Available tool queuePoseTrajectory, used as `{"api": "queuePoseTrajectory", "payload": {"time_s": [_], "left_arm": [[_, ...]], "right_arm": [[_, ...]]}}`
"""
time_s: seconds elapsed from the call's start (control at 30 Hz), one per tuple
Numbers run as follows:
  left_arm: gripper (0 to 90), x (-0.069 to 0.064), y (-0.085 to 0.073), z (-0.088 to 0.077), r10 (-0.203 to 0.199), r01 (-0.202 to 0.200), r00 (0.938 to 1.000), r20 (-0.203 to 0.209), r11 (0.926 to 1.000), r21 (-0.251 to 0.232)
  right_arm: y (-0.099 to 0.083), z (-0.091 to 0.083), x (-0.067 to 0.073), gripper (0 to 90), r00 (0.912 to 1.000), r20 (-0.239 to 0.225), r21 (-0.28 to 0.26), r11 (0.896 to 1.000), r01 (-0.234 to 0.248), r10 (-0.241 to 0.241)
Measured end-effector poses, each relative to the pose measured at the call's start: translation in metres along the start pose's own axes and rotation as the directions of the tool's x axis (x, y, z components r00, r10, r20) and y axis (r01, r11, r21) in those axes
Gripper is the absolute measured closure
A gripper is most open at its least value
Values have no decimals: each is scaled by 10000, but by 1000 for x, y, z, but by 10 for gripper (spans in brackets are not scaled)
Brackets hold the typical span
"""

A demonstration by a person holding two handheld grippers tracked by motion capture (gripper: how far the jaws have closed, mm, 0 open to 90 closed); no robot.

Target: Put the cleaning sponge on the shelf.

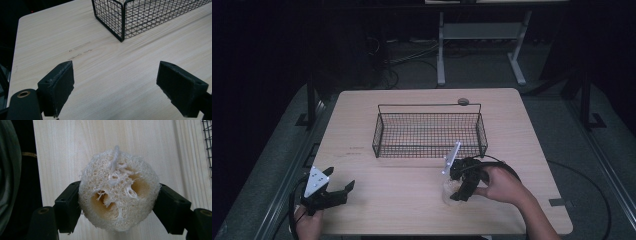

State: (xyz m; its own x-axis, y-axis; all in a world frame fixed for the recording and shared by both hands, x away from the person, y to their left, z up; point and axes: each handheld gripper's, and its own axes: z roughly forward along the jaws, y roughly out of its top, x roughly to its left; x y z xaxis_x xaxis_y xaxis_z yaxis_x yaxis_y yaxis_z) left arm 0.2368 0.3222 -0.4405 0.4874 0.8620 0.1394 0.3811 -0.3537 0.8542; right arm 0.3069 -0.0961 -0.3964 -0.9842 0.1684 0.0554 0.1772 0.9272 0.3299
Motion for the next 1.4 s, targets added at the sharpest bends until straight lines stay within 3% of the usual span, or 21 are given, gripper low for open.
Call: {"api": "queuePoseTrajectory", "payload": {"time_s": [1.07,1.4], "left_arm": [[137,1,0,-1,20,-20,10000,-27,10000,-4],[137,1,0,-1,6,-6,10000,-32,10000,-17]], "right_arm": [[23,-42,-10,274,9989,367,-237,9993,299,-290],[33,-51,-22,275,9986,410,-206,9992,351,-342]]}}
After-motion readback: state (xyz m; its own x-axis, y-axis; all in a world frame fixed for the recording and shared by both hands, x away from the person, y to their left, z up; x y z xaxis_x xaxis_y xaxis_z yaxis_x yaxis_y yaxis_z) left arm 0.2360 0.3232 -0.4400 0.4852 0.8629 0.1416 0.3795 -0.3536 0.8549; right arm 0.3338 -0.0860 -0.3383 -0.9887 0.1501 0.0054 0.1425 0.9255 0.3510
